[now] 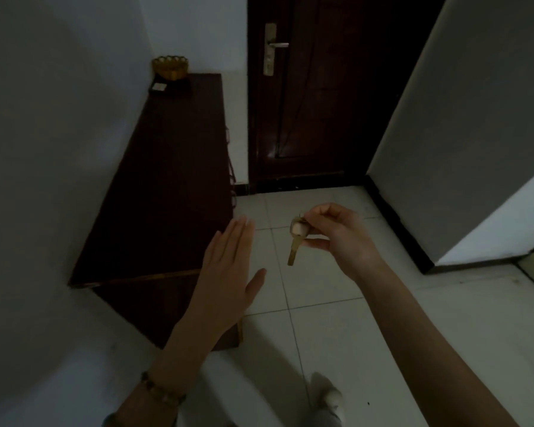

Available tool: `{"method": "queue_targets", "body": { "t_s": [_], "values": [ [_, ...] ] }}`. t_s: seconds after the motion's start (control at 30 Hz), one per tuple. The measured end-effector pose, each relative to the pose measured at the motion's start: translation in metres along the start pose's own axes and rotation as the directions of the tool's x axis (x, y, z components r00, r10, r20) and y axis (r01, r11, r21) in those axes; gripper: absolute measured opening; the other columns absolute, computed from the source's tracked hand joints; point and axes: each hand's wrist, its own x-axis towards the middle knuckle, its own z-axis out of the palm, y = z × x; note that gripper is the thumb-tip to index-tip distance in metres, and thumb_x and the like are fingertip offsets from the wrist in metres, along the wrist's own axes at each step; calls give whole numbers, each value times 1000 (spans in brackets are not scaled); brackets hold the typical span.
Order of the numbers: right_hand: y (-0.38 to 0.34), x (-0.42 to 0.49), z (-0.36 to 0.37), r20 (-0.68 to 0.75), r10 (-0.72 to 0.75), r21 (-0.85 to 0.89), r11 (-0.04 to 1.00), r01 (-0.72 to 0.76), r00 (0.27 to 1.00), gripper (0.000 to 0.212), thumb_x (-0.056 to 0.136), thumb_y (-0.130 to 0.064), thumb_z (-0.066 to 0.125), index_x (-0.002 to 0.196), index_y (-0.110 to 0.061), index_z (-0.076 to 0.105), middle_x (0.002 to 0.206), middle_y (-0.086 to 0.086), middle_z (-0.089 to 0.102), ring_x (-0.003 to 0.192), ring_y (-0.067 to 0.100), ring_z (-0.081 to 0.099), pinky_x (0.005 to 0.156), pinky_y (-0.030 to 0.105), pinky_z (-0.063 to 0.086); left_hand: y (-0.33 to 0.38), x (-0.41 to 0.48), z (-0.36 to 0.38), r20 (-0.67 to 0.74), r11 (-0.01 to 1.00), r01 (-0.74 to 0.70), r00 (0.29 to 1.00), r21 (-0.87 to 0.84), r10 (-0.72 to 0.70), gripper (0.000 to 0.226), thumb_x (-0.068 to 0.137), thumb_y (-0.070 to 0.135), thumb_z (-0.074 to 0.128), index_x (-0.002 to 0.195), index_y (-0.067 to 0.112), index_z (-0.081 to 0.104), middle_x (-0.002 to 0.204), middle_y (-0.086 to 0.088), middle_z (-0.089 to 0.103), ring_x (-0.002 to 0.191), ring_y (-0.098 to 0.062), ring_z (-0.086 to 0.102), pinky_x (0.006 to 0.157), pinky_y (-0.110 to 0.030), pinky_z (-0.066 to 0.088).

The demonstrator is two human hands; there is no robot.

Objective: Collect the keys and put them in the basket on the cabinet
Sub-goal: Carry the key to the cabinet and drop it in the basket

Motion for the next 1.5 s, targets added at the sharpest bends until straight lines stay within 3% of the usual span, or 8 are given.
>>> {"method": "queue_targets", "body": {
  "t_s": [0.17,0.33,0.77,1.0,1.27,1.43,1.5],
  "values": [
    [-6,11,-71,-39,8,90,996,-5,999,10,87,-11,57,78,-9,60,84,12,70,76,19,69,64,31,57,53,42,31,44,997,-72,996,-23,73,75,86,22,62,142,1,17,150,-18,22,139,-27,12,113,-48,16],
    [-13,33,-149,-84,-7,76,997,14,996,8,86,-12,59,79,-8,62,80,10,72,79,22,70,64,30,58,103,91,75,71,996,-85,994,10,84,75,86,23,60,142,3,14,151,-18,19,140,-27,10,114,-45,9],
    [-37,113,-278,23,39,90,995,-41,999,7,86,-11,58,84,-5,61,83,11,70,77,20,70,61,26,56,176,183,156,4,994,78,997,81,-78,80,79,22,69,140,-1,23,146,-25,28,136,-37,24,109,-52,20],
    [-33,183,-287,81,49,91,994,-57,996,7,87,-9,57,83,-5,61,82,10,70,74,18,70,63,28,59,159,240,179,14,986,126,992,107,-128,80,80,23,67,141,2,19,149,-23,24,138,-35,20,110,-46,12],
    [-29,309,-273,117,50,68,996,-58,992,8,85,-10,60,78,-10,64,78,6,71,76,20,70,60,29,58,99,337,205,-2,978,166,986,126,-167,78,81,21,67,141,2,20,149,-23,22,138,-37,18,110,-49,14],
    [-44,403,-247,168,72,57,995,-82,983,7,85,-11,60,83,-6,64,84,13,69,75,20,70,60,29,57,49,407,205,-29,971,192,981,143,-190,75,74,14,74,135,-5,35,142,-28,35,132,-43,30,105,-60,26],
    [-52,438,-235,175,69,54,995,-80,982,6,85,-11,59,82,-7,64,83,12,70,74,19,69,61,29,58,27,435,204,-30,965,196,981,173,-193,75,77,18,72,137,-3,32,144,-26,32,134,-41,27,107,-58,21]
  ]
}}
